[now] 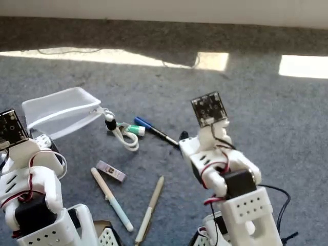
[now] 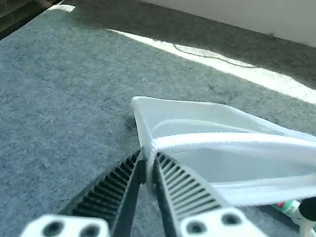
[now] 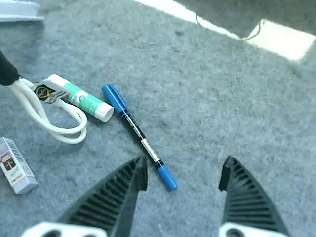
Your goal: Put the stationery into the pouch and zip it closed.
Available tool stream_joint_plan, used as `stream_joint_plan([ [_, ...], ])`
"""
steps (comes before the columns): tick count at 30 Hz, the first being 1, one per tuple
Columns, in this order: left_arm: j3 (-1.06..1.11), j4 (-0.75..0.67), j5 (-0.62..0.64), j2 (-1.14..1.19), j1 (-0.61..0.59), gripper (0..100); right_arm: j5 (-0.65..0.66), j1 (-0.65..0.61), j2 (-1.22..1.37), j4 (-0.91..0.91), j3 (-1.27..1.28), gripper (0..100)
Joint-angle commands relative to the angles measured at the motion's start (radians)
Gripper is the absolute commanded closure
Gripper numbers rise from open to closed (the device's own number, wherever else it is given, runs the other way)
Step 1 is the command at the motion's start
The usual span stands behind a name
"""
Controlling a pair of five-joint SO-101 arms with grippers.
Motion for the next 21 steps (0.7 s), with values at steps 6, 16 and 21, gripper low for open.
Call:
stream_joint_plan([
  [6,-0.018,0.002,0.012,-0.002,-0.013,99,0.014,-0.139,0.386,0.001,-0.252,77.2],
  [16,-0.018,0.002,0.012,-0.002,-0.013,99,0.146,-0.197,0.819,-0.001,-0.510,77.2],
  [21,-0.018,0.002,0.012,-0.004,-0.013,99,0.161,-0.240,1.033,-0.001,-0.647,77.2],
])
